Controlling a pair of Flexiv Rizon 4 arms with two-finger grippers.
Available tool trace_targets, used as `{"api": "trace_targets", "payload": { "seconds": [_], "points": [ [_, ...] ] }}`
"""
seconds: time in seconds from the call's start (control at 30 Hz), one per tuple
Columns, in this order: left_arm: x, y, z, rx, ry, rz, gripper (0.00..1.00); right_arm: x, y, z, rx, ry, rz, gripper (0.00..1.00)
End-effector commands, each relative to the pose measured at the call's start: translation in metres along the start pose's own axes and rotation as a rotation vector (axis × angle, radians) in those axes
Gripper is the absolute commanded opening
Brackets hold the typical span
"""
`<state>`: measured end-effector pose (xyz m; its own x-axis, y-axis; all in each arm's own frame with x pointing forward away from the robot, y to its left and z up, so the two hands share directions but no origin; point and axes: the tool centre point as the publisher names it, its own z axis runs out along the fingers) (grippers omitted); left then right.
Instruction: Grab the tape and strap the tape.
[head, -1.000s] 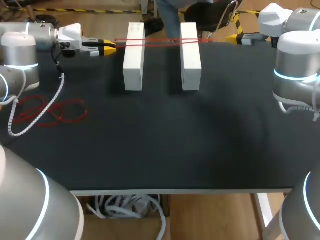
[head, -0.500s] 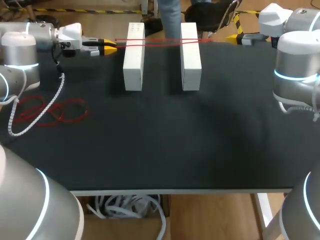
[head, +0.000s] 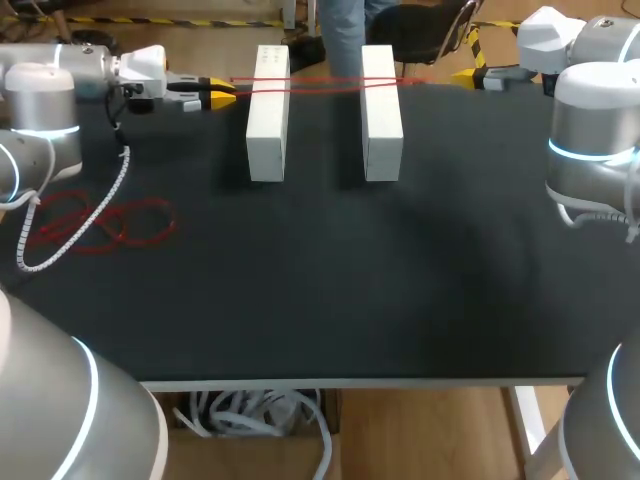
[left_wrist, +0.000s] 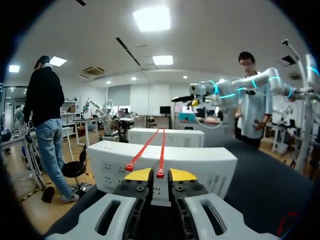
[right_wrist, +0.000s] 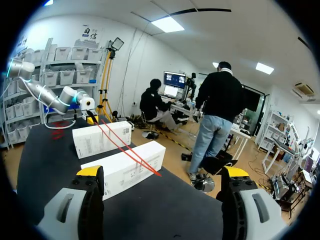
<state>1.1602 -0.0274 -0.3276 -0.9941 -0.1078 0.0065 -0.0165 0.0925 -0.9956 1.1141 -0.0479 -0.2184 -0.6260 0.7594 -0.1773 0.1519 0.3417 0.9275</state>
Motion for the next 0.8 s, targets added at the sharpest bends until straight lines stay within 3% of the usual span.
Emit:
{"api": "trace_targets", "payload": {
  "seconds": [0.03,0.1,0.33,0.4,0.8],
  "points": [
    [0.0005,0.0014,0.0017,0.002,-0.003,0.001,0.12,-0.0005,-0.0003,-0.0006,-0.001,0.002,0.000,1.00],
    [0.0007,0.0015,0.0017,0.002,-0.005,0.001,0.08,-0.0005,-0.0003,-0.0006,-0.001,0.002,0.000,1.00],
    [0.0015,0.0015,0.0015,0.002,-0.008,0.000,0.08,-0.0005,-0.0003,-0.0006,-0.001,0.002,0.000,1.00],
    [0.0018,0.0016,0.0014,0.002,-0.008,0.001,0.00,-0.0005,-0.0003,-0.0006,-0.001,0.002,0.000,1.00],
    [0.0087,-0.0040,0.0020,0.020,0.018,0.012,0.00,-0.0005,-0.0003,-0.0006,-0.001,0.002,0.000,1.00]
  ]
}}
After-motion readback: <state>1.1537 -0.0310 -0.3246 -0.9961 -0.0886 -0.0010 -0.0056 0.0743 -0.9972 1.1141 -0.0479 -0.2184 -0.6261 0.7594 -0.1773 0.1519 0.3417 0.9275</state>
